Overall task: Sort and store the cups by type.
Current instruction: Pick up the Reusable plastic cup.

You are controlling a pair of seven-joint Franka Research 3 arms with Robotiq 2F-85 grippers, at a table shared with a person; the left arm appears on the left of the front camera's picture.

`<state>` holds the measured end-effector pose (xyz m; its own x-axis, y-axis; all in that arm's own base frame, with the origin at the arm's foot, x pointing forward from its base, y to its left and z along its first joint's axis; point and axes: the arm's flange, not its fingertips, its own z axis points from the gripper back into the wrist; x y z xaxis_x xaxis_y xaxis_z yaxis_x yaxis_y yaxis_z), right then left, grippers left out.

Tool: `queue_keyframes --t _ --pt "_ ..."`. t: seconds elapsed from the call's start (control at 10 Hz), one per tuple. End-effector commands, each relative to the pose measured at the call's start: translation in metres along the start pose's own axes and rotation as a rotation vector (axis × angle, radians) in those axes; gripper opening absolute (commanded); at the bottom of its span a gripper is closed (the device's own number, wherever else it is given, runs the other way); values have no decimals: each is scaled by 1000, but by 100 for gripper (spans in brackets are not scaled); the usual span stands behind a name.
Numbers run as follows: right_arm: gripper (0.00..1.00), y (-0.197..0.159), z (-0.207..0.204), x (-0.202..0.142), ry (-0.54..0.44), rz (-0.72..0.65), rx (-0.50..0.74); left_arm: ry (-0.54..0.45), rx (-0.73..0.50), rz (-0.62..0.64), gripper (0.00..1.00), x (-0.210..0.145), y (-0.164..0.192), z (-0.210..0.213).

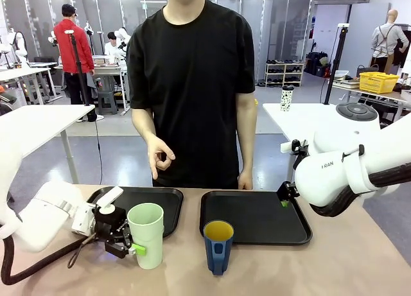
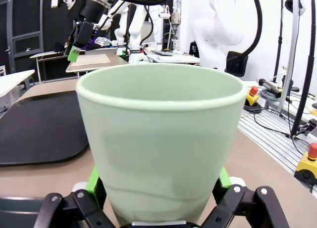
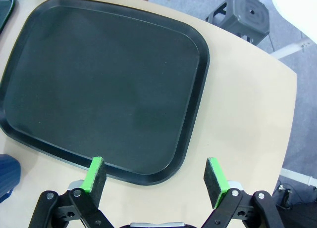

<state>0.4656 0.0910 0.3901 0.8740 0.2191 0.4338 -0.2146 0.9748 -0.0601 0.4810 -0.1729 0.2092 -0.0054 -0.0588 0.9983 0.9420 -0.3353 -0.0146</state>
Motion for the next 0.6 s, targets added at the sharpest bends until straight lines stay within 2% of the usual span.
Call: queue_keyframes --t 0.0,0.2,0.3,0.4,0.5 --pt "100 0 2 -1 -4 9 0 -17 -51 6 100 -3 8 -1" --pt "100 0 2 -1 -4 9 0 -13 -53 2 96 -4 11 -5" --pt "100 0 2 -1 -4 9 0 -10 -55 4 81 -5 12 -8" --pt "100 0 2 -1 -4 9 0 -21 -60 4 77 -5 13 -8" --pt "100 0 2 -1 -4 9 0 -22 -59 5 61 -5 13 -10"
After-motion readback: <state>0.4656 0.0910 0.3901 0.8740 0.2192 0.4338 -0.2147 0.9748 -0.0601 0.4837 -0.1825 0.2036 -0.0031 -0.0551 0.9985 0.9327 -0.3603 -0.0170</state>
